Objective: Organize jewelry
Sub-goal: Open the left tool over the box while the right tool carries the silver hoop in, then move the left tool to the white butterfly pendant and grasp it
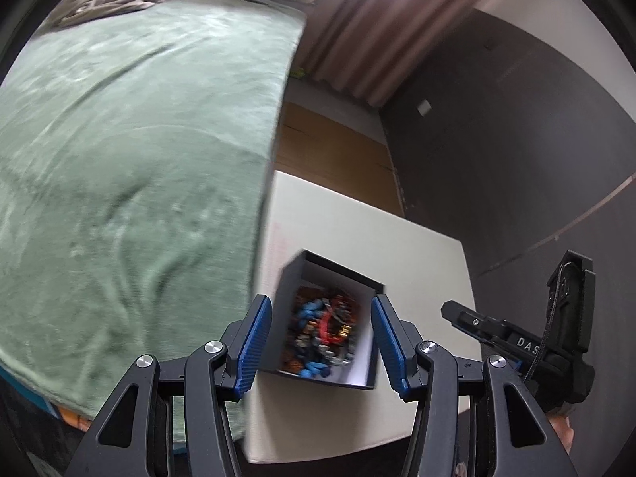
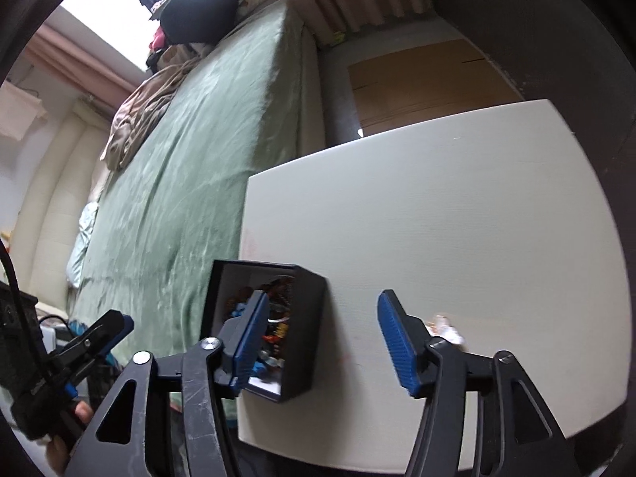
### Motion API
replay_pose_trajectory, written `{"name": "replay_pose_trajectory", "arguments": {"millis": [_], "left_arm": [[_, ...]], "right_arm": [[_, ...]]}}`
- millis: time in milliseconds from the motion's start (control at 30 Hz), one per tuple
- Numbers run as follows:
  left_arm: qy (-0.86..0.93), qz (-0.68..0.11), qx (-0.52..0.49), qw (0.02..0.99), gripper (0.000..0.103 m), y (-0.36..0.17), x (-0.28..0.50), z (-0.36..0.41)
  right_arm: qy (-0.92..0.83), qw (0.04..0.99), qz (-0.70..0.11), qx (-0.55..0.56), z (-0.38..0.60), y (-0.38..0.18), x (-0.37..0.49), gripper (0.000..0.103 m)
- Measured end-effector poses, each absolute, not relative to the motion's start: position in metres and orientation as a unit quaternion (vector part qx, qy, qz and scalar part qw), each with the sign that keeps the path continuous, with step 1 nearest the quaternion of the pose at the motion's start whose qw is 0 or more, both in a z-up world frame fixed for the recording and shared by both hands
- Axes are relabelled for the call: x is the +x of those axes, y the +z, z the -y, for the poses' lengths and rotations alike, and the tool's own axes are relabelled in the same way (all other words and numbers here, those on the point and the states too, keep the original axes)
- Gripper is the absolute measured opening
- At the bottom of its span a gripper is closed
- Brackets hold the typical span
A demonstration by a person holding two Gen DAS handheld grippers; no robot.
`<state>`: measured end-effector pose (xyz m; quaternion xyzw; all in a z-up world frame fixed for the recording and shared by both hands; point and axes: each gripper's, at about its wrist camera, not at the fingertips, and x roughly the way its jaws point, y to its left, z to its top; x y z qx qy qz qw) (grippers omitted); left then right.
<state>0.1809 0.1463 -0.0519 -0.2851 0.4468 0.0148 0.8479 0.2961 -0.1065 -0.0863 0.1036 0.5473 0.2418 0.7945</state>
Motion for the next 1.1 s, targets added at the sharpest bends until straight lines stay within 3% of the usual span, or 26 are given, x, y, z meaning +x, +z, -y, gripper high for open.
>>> {"name": "replay_pose_trajectory", "arguments": {"millis": [533, 667, 900, 967, 1100], "left_arm": [[-0.047, -0.501, -0.220, 0.835, 0.053, -0.067, 0.227, -0.049], [-0.059, -0.518, -0.205, 0.828, 0.053, -0.074, 0.238, -0.024], [-0.062, -0.564, -0.158, 0.808, 0.054, -0.090, 0.259, 0.022], [-0.062, -0.574, -0.152, 0.802, 0.060, -0.096, 0.263, 0.031], [-0.058, -0.589, -0.146, 0.793, 0.070, -0.108, 0.272, 0.046]], "right_arm": [[0.190, 0.796, -0.556, 0.145, 0.205, -0.102, 0.286, 0.066], [0.178, 0.798, -0.555, 0.156, 0.230, -0.106, 0.281, 0.081], [0.163, 0.797, -0.553, 0.182, 0.268, -0.114, 0.276, 0.097], [0.163, 0.795, -0.555, 0.186, 0.274, -0.116, 0.275, 0.103], [0.160, 0.793, -0.557, 0.187, 0.284, -0.122, 0.273, 0.103]]}}
